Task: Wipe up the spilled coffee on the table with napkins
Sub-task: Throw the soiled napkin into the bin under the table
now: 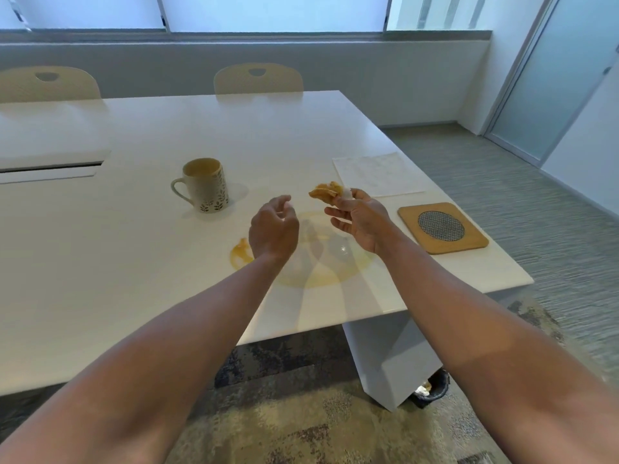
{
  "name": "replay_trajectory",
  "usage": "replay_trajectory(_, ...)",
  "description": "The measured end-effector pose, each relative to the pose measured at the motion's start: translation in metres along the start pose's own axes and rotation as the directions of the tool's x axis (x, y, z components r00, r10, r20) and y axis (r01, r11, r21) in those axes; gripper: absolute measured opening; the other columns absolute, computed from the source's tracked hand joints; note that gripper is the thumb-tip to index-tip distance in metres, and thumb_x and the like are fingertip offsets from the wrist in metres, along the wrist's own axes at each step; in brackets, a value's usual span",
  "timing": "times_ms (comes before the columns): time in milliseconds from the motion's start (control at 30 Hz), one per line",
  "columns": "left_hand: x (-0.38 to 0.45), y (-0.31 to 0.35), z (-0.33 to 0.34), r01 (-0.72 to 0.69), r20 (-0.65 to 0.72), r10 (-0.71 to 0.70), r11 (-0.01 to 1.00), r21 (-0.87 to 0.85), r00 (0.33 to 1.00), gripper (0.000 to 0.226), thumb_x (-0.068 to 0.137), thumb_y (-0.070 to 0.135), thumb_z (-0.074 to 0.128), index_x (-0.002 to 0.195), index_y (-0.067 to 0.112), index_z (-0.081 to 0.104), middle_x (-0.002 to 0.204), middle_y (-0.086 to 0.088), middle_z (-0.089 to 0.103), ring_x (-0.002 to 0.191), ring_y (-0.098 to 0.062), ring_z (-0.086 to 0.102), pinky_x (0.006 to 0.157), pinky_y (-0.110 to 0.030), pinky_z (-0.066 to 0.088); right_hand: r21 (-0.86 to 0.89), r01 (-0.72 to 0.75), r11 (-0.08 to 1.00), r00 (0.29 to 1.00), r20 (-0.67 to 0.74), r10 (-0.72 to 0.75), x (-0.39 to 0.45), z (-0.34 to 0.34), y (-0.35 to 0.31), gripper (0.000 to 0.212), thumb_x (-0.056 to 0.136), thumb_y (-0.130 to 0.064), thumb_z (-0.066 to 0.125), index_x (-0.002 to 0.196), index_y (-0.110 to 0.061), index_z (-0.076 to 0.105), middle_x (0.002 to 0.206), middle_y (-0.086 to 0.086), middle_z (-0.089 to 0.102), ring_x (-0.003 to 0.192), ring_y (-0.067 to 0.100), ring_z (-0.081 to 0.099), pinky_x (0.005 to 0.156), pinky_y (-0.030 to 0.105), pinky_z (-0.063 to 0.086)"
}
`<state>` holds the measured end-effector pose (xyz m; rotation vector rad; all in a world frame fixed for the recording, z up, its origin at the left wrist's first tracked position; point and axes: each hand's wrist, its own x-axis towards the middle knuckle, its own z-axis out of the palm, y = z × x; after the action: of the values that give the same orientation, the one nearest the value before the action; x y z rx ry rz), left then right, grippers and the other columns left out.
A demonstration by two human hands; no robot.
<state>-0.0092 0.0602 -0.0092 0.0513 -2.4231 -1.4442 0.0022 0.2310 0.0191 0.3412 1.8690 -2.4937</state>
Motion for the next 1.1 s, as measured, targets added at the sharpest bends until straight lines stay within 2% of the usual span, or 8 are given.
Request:
replay_trajectory(67,-0.006,0.015,0.012,-0.005,0.029,0.006,0.999,-0.045,1.000,0.030,0.093,0.035,0.050,0.112,0.031,0.073,0.101,0.010,0.075,0.094,-0.007,0.068,0.078,-0.025,0.046,-0.032,0.022,0.999,1.000,-0.005,-0.022,-0.002,-0.013,-0.006,0.019,0.091,-0.012,0.064,0.108,-0.018,0.059,0.102,0.002,0.074,0.092,0.017,0.070,0.071,0.029,0.054)
replay_trajectory(133,-0.012,0.028,0.024,-0.006,0.062,0.011,0.996,-0.091,0.998,0.026,0.094,0.036,0.052,0.106,0.031,0.075,0.093,0.013,0.076,0.089,-0.004,0.069,0.082,-0.027,0.052,-0.059,0.042,0.997,0.999,-0.011,-0.042,-0.005,-0.027,-0.013,0.017,0.092,-0.014,0.063,0.108,-0.018,0.060,0.103,0.000,0.075,0.094,0.017,0.070,0.072,0.030,0.053)
replay_trajectory(267,-0.024,0.053,0.051,-0.020,0.137,0.043,0.986,-0.164,0.990,0.022,0.094,0.036,0.056,0.099,0.030,0.076,0.086,0.015,0.076,0.082,-0.003,0.072,0.086,-0.033,0.056,-0.099,0.076,0.992,0.996,-0.037,-0.080,-0.012,-0.060,-0.030,0.016,0.093,-0.018,0.062,0.109,-0.019,0.060,0.100,-0.004,0.076,0.095,0.016,0.070,0.072,0.030,0.052)
replay_trajectory(500,-0.045,0.094,0.093,-0.056,0.187,0.113,0.957,-0.286,0.976,0.022,0.095,0.035,0.063,0.105,0.022,0.077,0.087,0.013,0.076,0.071,-0.001,0.072,0.081,-0.039,0.060,-0.146,0.116,0.982,0.989,-0.077,-0.128,-0.024,-0.112,-0.057,0.018,0.094,-0.022,0.060,0.111,-0.019,0.061,0.103,-0.004,0.075,0.097,0.016,0.070,0.070,0.029,0.051)
replay_trajectory(667,-0.056,0.123,0.123,-0.079,0.201,0.151,0.942,-0.327,0.968,0.022,0.096,0.032,0.063,0.109,0.021,0.076,0.092,0.010,0.077,0.071,-0.003,0.073,0.080,-0.039,0.061,-0.157,0.134,0.978,0.978,-0.137,-0.156,-0.034,-0.151,-0.070,0.015,0.095,-0.021,0.059,0.109,-0.020,0.062,0.091,-0.008,0.076,0.088,0.012,0.070,0.068,0.029,0.051)
replay_trajectory(800,-0.068,0.144,0.147,-0.094,0.223,0.178,0.935,-0.341,0.958,0.021,0.096,0.032,0.063,0.109,0.021,0.076,0.093,0.010,0.076,0.070,-0.002,0.073,0.081,-0.039,0.060,-0.167,0.137,0.976,0.970,-0.179,-0.167,-0.040,-0.183,-0.079,0.016,0.094,-0.025,0.061,0.110,-0.022,0.063,0.099,-0.004,0.075,0.093,0.013,0.070,0.070,0.029,0.052)
replay_trajectory(1100,-0.092,0.175,0.201,-0.037,0.287,0.157,0.923,-0.382,0.945,0.019,0.097,0.031,0.063,0.109,0.024,0.076,0.095,0.010,0.076,0.071,-0.002,0.073,0.082,-0.040,0.060,-0.174,0.129,0.976,0.947,-0.272,-0.173,-0.051,-0.248,-0.090,0.010,0.092,-0.024,0.062,0.102,-0.025,0.065,0.091,-0.008,0.075,0.091,0.013,0.070,0.068,0.028,0.052)
